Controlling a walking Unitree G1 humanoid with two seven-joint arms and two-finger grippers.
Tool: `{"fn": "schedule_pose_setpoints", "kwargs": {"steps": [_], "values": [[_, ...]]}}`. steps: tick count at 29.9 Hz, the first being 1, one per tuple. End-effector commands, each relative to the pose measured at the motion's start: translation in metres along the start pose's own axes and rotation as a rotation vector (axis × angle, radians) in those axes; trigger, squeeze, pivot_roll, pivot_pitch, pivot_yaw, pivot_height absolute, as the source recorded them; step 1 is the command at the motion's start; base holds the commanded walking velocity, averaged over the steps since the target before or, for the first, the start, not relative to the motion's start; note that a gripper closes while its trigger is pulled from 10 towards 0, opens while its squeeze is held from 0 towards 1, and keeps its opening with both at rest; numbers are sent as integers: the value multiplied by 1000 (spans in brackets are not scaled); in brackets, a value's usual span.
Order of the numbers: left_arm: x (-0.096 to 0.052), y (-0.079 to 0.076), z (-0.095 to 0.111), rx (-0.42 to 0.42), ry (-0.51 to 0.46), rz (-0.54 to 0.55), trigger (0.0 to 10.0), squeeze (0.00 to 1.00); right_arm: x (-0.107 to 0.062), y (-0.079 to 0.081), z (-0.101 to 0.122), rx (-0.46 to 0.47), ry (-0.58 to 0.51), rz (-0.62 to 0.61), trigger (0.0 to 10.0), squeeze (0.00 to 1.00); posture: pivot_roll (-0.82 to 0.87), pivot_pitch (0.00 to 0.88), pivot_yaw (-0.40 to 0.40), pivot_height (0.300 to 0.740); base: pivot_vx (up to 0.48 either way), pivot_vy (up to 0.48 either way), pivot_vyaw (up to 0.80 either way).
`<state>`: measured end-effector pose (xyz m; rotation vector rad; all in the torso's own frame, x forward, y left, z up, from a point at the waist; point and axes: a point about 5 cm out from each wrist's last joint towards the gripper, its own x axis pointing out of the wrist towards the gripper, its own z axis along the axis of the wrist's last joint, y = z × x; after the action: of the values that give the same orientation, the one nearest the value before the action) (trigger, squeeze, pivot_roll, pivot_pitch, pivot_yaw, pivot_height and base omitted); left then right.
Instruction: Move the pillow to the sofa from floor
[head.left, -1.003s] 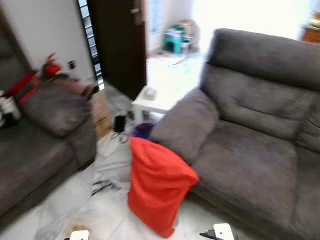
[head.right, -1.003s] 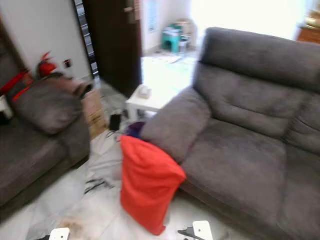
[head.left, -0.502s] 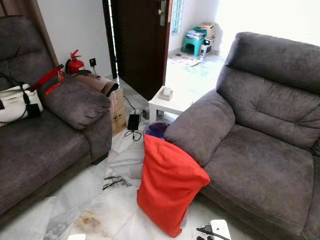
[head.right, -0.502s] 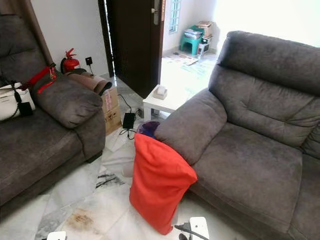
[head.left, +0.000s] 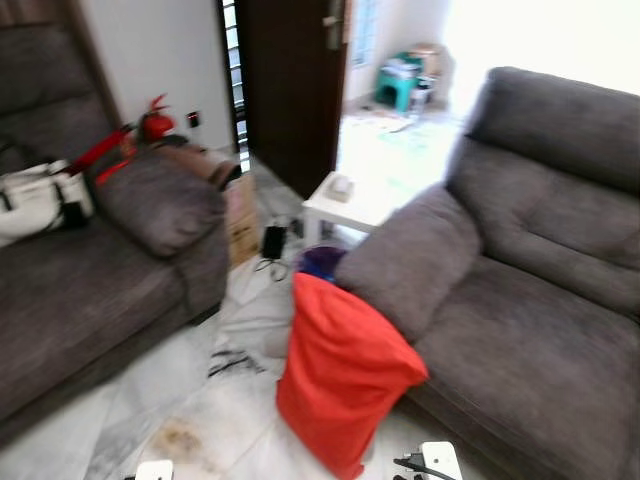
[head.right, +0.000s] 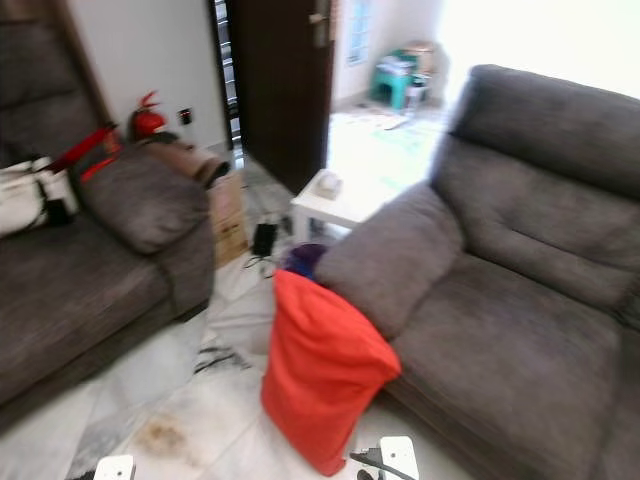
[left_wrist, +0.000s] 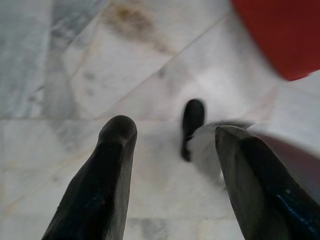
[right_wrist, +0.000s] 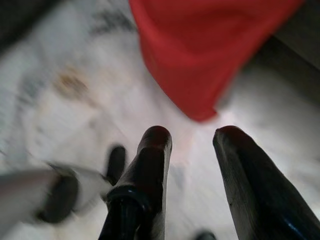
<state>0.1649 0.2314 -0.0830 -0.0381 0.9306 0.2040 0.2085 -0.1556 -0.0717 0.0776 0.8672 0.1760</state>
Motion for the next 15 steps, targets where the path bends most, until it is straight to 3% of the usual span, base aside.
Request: {"fn": "schedule_pose_setpoints", "kwargs": {"steps": [1,15], "values": [[1,-5,0,-18,0,-11,10000,0,-4,-7,-12,36,27,-30,10000,0,106,21,-12,740,311,0,0],[2,-8,5,-32,-17,-10,10000,0,-3,-6,-10,-3,23,-11,10000,0,107,24,-20,740,313,0,0]]}}
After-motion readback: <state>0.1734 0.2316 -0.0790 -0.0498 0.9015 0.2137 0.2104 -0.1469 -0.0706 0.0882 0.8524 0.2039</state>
